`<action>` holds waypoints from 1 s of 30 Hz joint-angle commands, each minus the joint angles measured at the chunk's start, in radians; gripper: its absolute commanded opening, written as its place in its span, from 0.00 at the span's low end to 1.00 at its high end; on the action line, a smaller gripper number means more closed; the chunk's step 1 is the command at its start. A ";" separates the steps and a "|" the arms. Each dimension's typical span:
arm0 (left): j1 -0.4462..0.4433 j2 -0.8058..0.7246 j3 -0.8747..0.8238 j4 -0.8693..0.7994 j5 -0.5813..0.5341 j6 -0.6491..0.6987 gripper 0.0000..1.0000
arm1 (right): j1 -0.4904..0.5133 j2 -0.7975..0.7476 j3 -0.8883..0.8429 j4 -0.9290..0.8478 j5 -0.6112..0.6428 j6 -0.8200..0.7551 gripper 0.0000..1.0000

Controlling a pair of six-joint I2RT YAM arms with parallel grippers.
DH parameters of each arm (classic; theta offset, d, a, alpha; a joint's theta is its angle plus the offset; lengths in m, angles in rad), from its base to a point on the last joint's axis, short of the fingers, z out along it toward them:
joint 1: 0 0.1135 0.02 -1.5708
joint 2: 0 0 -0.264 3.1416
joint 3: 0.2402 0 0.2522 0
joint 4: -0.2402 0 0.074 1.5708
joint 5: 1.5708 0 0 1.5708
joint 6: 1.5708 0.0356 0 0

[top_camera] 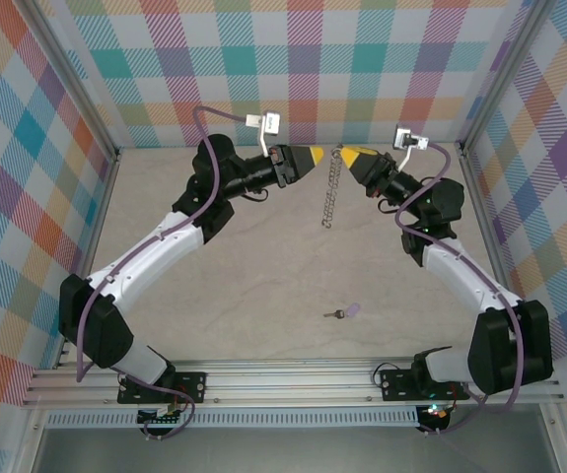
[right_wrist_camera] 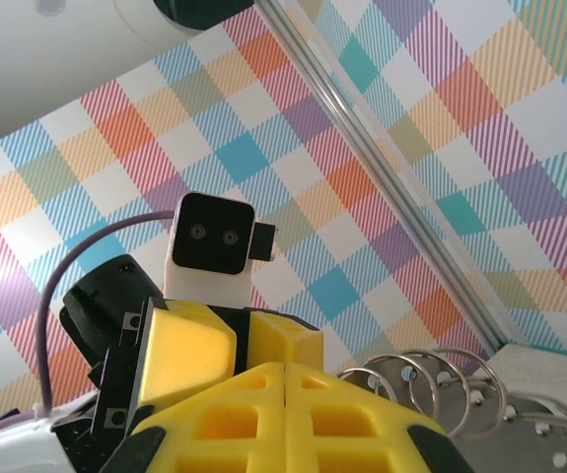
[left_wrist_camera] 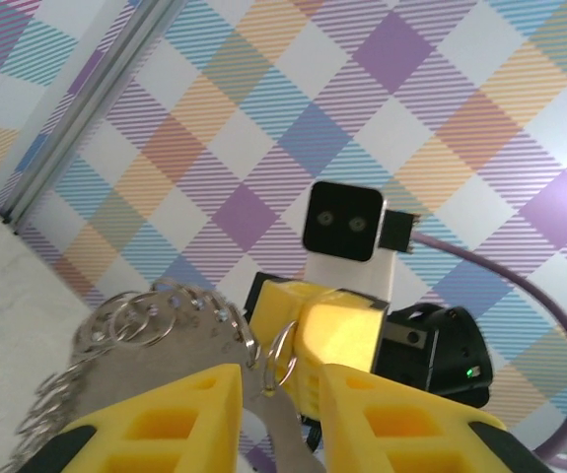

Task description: Put the keys on the keyring

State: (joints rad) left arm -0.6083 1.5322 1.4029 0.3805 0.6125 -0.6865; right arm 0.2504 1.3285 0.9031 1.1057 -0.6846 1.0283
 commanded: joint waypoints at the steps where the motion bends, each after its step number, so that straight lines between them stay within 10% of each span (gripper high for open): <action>1: -0.013 0.018 -0.011 0.096 0.027 -0.044 0.27 | 0.004 0.019 0.034 0.143 0.032 0.070 0.00; 30: -0.042 0.072 0.016 0.162 0.017 -0.075 0.34 | 0.008 0.055 0.047 0.172 0.028 0.119 0.00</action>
State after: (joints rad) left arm -0.6346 1.6001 1.3960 0.4805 0.6270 -0.7666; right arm 0.2512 1.3804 0.9199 1.2114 -0.6621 1.1381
